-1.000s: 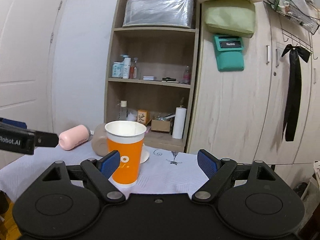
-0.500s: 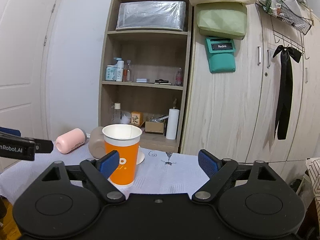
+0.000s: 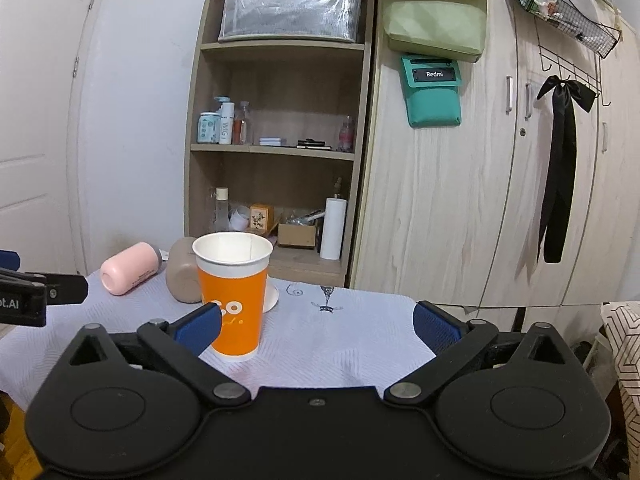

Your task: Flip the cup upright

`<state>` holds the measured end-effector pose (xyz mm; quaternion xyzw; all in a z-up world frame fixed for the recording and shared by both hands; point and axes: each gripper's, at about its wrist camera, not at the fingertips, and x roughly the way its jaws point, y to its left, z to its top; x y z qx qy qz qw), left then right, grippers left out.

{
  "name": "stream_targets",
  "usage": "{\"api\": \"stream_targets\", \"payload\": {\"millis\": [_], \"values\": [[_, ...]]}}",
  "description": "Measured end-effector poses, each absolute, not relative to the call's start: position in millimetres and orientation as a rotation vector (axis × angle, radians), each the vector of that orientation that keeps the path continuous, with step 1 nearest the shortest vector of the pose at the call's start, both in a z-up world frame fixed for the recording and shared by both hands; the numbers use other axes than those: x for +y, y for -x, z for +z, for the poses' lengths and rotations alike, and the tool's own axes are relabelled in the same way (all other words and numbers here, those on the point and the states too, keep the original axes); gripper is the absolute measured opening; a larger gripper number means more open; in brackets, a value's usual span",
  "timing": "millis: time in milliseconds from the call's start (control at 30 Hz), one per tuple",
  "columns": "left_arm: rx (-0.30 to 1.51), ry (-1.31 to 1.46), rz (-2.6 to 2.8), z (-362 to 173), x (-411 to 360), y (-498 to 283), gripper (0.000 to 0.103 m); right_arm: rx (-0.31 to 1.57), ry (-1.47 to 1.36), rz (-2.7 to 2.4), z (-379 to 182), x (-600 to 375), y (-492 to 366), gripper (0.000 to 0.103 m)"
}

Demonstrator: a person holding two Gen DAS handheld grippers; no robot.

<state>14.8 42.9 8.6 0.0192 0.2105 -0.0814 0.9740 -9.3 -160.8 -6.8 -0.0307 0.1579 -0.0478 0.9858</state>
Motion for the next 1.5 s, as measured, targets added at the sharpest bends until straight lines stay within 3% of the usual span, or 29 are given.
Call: {"api": "stream_targets", "payload": {"millis": [867,1500], "values": [[0.514,-0.015,-0.134,4.8,52.3,-20.5,0.103,0.326,0.088,-0.123,-7.9,-151.5,10.8,0.103],[0.482,-0.036,-0.100,5.5,46.1,-17.1,0.103,0.336,0.092,-0.136,-8.3,-148.9,11.9,0.103]]}}
